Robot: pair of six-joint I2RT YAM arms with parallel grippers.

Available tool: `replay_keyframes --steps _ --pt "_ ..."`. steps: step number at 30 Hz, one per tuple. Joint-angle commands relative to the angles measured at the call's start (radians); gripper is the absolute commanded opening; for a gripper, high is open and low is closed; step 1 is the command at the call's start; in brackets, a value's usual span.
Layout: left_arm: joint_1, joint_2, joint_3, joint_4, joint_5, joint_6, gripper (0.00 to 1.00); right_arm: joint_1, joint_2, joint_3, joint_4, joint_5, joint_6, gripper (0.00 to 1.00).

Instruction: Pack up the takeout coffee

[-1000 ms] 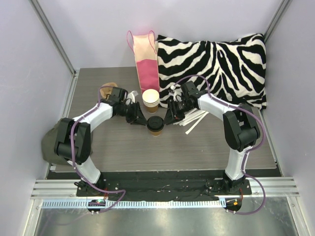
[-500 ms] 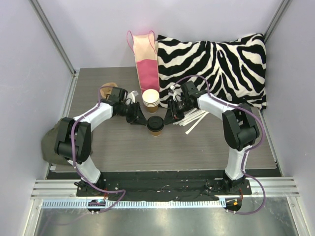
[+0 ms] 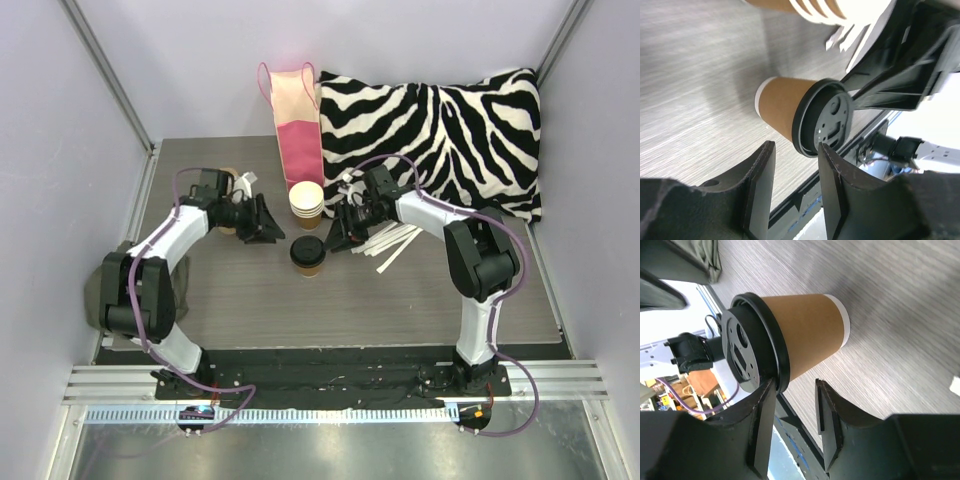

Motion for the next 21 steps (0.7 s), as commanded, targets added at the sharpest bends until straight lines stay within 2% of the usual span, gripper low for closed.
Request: replay_keyframes --steps 1,6,10,15,16,19,21 --pt "0.076 -0.079 0.048 -0.04 0.035 0.036 0.44 0.023 0.037 0.048 0.097 0.006 0.061 0.43" --pt "0.166 -0.116 0.05 -0.1 0.077 0.083 0.44 0.05 0.071 0.071 0.19 0.004 0.156 0.43" --pt "0.173 -0.185 0.016 -0.135 0.087 0.172 0.45 0.051 0.068 0.075 0.226 -0.002 0.178 0.44" --pt "0.173 -0.228 0.015 -0.156 0.093 0.198 0.47 0.006 -0.099 -0.075 0.306 0.029 0.172 0.61" --pt "0.204 -0.231 0.013 -0.145 0.091 0.192 0.48 0.003 -0.128 -0.113 0.304 0.042 0.142 0.64" --pt "0.223 -0.237 0.008 -0.088 0.093 0.134 0.49 0.033 -0.214 -0.155 0.252 0.107 0.016 0.72" --pt "0.243 -0.237 0.008 -0.048 0.097 0.079 0.5 0.069 -0.236 -0.158 0.177 0.187 -0.05 0.73"
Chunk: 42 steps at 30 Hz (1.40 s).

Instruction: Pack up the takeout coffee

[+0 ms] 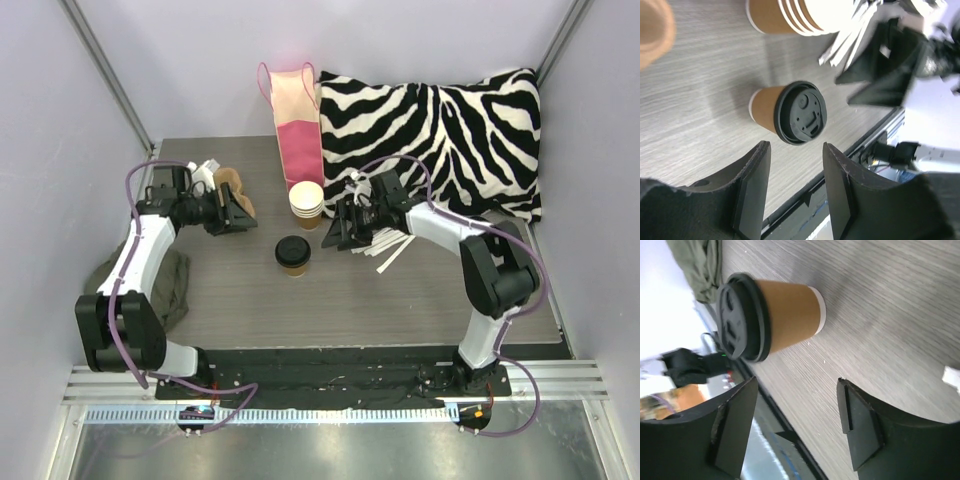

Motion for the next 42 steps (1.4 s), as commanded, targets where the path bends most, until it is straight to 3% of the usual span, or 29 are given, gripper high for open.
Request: replay_keyframes --steps 1,5,11,16,29,34,39,42 --pt "0.044 -0.023 -0.002 0.087 0.029 -0.076 0.5 0.08 -0.125 -0.005 -0.056 0.134 -0.179 0.74" --pt "0.107 -0.034 0.018 0.115 0.029 -0.109 0.51 0.221 -0.129 -0.016 -0.07 0.294 -0.219 0.75" --pt "0.156 -0.057 0.038 0.113 0.0 -0.104 0.58 0.318 -0.073 0.031 -0.035 0.453 -0.134 0.75" --pt "0.161 -0.062 0.054 0.109 -0.084 -0.057 0.68 0.338 -0.001 0.097 0.004 0.477 -0.077 0.75" --pt "0.181 0.075 0.234 -0.006 -0.317 0.058 0.69 0.335 0.163 0.303 0.03 0.576 -0.026 0.74" --pt "0.181 0.213 0.361 -0.083 -0.423 0.102 0.65 0.332 0.151 0.328 0.022 0.532 -0.028 0.75" --pt "0.176 0.305 0.415 -0.088 -0.469 0.072 0.44 0.321 0.079 0.318 -0.065 0.371 -0.096 0.75" --pt "0.16 0.354 0.444 -0.086 -0.489 0.066 0.39 0.315 0.023 0.297 -0.117 0.29 -0.139 0.75"
